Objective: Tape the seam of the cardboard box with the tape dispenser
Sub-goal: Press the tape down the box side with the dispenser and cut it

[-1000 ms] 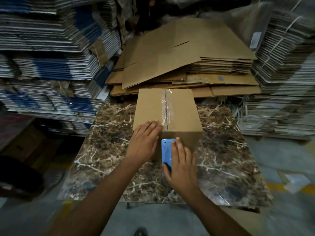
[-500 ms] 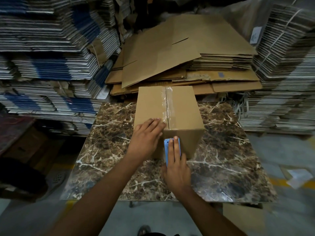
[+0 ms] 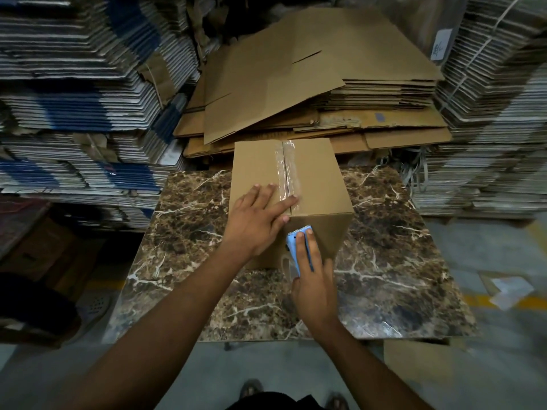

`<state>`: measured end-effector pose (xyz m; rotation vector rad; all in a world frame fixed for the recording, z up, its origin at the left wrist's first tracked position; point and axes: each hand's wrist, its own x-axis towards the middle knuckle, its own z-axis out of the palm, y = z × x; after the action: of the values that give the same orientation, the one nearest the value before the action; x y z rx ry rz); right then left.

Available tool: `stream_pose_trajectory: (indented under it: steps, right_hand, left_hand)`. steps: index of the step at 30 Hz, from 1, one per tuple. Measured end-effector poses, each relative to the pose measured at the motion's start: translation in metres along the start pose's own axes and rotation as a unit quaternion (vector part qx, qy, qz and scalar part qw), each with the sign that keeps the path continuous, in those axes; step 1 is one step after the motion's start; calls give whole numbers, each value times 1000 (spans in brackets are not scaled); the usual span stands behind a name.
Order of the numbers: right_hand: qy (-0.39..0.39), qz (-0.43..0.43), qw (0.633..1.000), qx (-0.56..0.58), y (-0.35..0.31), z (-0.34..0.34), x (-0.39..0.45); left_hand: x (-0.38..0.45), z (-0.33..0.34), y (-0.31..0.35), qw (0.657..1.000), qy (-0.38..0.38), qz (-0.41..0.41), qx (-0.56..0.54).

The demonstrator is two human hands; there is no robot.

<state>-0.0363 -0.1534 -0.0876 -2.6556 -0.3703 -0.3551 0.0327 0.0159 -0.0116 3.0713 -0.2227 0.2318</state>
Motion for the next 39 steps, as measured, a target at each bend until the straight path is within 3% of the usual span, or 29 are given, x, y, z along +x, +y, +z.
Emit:
stream_pose_trajectory:
  steps: [5, 12, 22, 32, 39]
  right_hand:
    - [0, -39, 999, -5, 2, -2, -7]
    - [-16, 9, 999, 33, -6, 3, -9]
    - [11, -21, 1000, -12, 1, 5, -5]
    - [69, -31, 996, 37, 0, 13, -8]
    - [75, -38, 996, 13, -3, 15, -15]
  left_hand:
    - [4, -8, -8, 999, -32, 18, -21]
    - [4, -9, -14, 998, -35, 46, -6]
    - [6, -5, -16, 999, -19, 49, -4]
    - [6, -5, -16, 998, -18, 54, 1]
    - [4, -7, -15, 998, -16, 53, -1]
